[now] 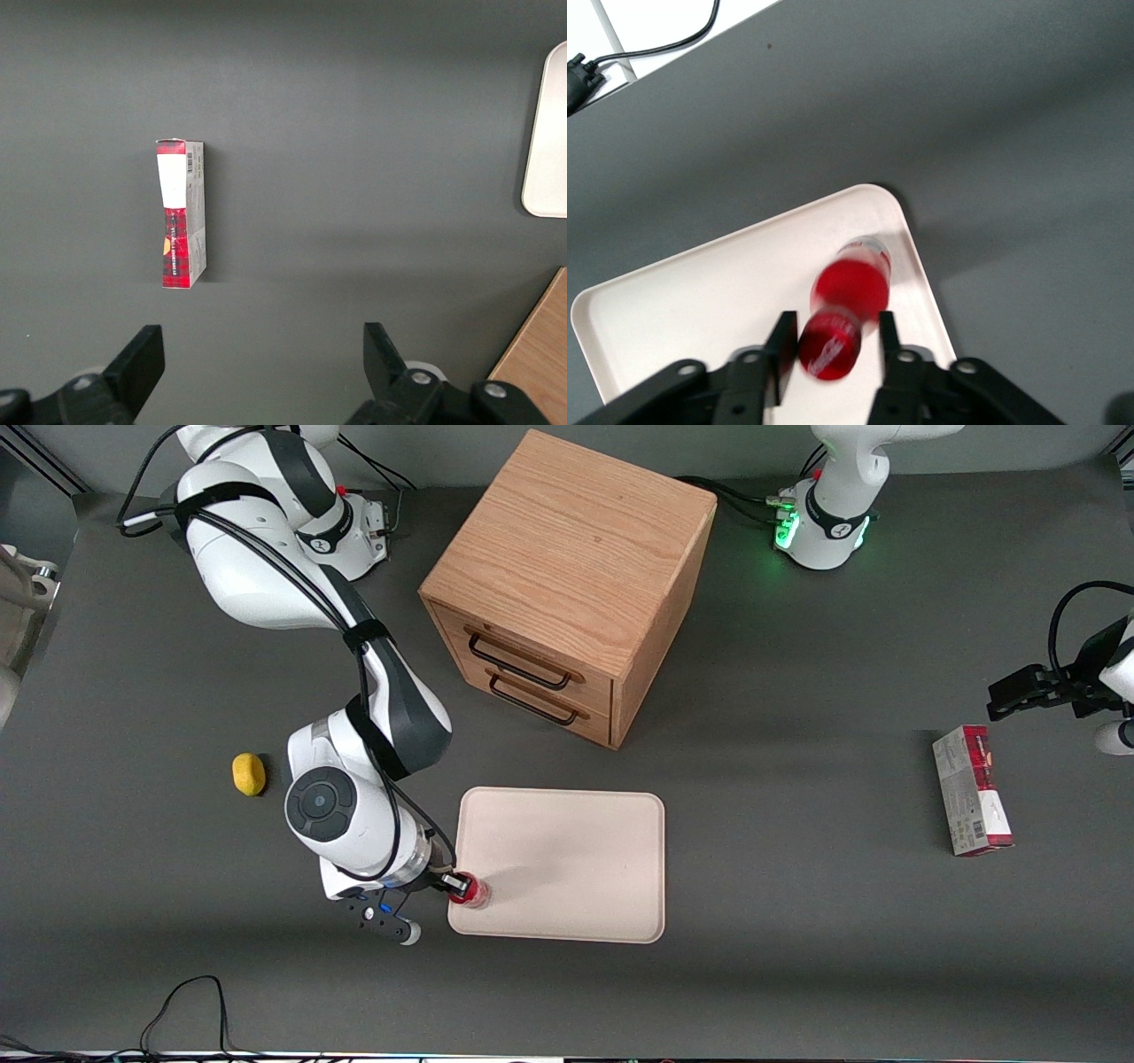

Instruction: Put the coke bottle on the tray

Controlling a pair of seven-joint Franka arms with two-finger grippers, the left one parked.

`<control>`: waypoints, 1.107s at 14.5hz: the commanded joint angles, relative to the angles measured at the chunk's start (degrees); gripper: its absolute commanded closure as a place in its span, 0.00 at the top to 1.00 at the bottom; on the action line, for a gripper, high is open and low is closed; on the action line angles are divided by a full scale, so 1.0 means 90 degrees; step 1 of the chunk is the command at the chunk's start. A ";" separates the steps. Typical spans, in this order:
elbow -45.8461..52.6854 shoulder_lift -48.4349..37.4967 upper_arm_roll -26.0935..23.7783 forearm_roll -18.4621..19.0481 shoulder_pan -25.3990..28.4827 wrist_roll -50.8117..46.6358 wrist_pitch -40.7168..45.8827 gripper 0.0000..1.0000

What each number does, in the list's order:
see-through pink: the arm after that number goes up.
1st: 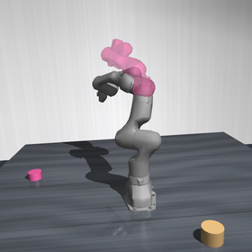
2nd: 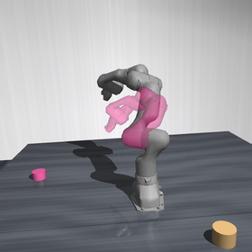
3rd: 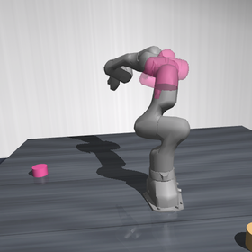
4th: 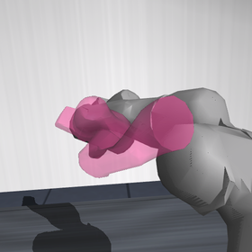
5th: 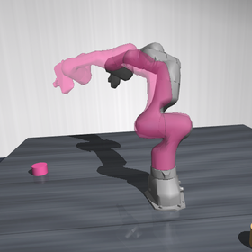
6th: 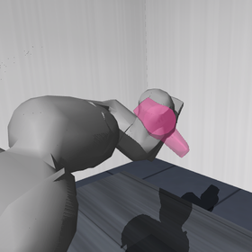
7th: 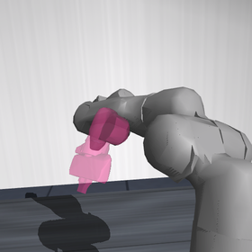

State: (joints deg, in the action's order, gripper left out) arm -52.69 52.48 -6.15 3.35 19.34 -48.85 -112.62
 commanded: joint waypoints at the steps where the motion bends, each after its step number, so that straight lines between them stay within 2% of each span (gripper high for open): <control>1: 0.0249 0.0107 0.0009 0.0116 0.0058 -0.0187 -0.0006 1.00; 16: 0.0239 -0.0020 0.0019 0.0107 -0.0001 -0.0100 0.0139 1.00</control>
State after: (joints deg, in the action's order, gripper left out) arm -52.08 52.54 -6.12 3.35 19.32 -48.89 -112.59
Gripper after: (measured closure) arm 0.000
